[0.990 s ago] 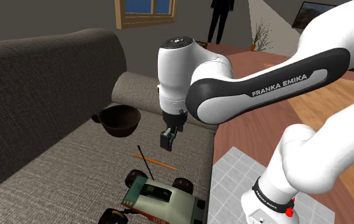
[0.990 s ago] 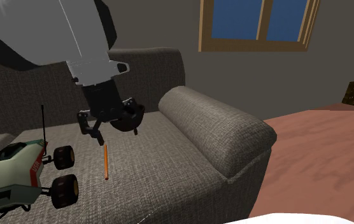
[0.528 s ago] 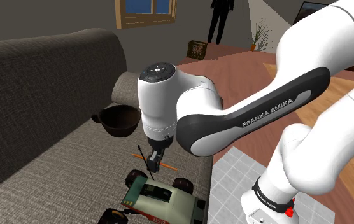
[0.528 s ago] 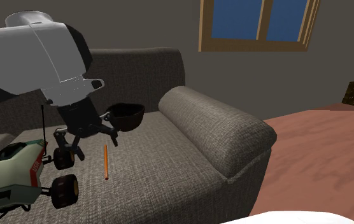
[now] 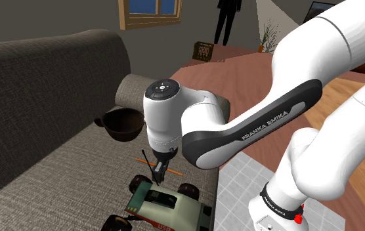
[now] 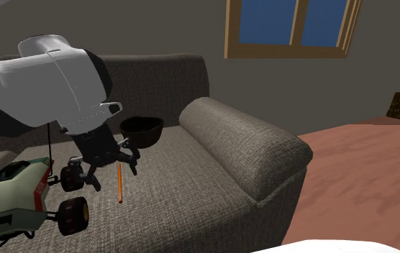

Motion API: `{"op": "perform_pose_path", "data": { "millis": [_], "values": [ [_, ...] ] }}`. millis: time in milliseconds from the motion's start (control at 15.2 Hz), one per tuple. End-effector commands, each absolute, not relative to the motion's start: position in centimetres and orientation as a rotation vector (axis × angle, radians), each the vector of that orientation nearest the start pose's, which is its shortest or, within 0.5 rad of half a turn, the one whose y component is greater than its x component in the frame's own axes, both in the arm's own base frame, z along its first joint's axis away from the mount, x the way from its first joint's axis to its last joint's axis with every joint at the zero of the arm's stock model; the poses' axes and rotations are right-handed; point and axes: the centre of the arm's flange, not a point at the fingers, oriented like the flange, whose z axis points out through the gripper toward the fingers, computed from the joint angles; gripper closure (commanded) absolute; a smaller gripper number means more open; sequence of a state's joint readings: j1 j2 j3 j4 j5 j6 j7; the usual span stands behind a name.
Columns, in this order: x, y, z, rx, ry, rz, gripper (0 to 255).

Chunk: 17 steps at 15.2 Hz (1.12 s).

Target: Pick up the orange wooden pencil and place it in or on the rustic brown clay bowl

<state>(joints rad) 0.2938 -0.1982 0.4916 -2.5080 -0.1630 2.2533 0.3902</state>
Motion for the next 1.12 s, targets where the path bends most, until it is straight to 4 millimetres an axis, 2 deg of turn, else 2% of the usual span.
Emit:
{"op": "perform_pose_path", "data": {
  "millis": [0,264,330,924,1056],
  "values": [
    [31.6,30.6,33.9,-3.265,-0.819,-0.082,0],
    [31.6,30.6,33.9,-3.265,-0.819,-0.082,0],
    [31.6,30.6,33.9,-3.265,-0.819,-0.082,255],
    [31.6,30.6,33.9,-3.265,-0.819,-0.082,255],
    [31.6,30.6,34.9,-3.265,-0.819,-0.082,255]
  ]
}}
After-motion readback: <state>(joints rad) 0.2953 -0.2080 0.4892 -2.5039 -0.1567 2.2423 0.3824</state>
